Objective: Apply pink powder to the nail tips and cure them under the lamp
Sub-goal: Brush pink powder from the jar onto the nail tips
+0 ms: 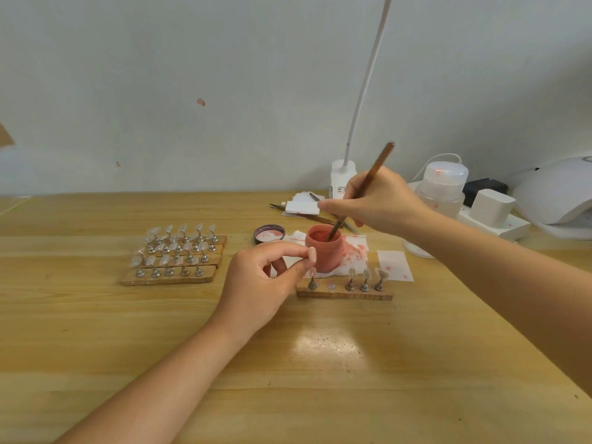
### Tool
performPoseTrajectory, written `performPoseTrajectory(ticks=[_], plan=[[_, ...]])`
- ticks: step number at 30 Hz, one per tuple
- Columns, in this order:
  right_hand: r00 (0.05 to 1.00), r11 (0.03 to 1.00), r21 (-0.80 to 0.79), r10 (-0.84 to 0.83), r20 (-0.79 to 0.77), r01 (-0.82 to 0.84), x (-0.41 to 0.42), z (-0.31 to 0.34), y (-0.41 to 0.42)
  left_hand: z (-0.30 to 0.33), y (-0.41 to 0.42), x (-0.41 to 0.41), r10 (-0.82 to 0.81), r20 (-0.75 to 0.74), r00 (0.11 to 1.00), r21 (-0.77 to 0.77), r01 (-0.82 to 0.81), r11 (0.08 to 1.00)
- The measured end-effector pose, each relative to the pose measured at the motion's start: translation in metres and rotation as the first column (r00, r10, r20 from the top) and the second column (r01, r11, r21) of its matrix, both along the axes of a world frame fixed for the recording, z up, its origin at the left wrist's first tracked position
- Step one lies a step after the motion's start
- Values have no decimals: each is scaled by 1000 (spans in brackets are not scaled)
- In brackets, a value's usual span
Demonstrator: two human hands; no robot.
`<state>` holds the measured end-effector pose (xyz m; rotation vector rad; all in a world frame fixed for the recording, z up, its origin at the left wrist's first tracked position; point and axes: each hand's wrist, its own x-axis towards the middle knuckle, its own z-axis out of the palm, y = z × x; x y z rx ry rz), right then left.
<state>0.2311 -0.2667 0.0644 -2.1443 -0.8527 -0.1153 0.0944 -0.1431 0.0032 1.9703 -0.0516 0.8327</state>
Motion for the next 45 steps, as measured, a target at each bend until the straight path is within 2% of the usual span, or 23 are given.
performPoseTrajectory(ticks=[3, 7, 12, 17, 31, 40, 45], plan=[[999, 990, -140, 5, 42, 1, 2, -4, 9, -1, 1, 1, 5, 2, 1000, 7, -5, 1000], [999, 975, -222, -12, 51, 23, -1, -11, 15, -2, 2, 2, 8, 10, 1000, 44, -9, 999], [997, 996, -58, -67, 22, 69, 1, 2, 6, -3, 1, 4, -9, 46, 999, 22, 8, 1000], [992, 997, 20, -76, -96, 79, 5, 7, -6, -4, 2, 5, 8, 61, 998, 48, -11, 999], [976, 974, 159, -134, -172, 162, 11, 12, -25, -4, 2, 4, 1, 38, 999, 56, -3, 998], [961, 973, 159, -123, -249, 166, 11, -7, -21, -6, 4, 4, 9, 20, 1000, 50, -9, 999], [963, 965, 169, -160, -215, 198, 10, -4, -29, -7, 5, 5, 11, 26, 1000, 51, -13, 999]])
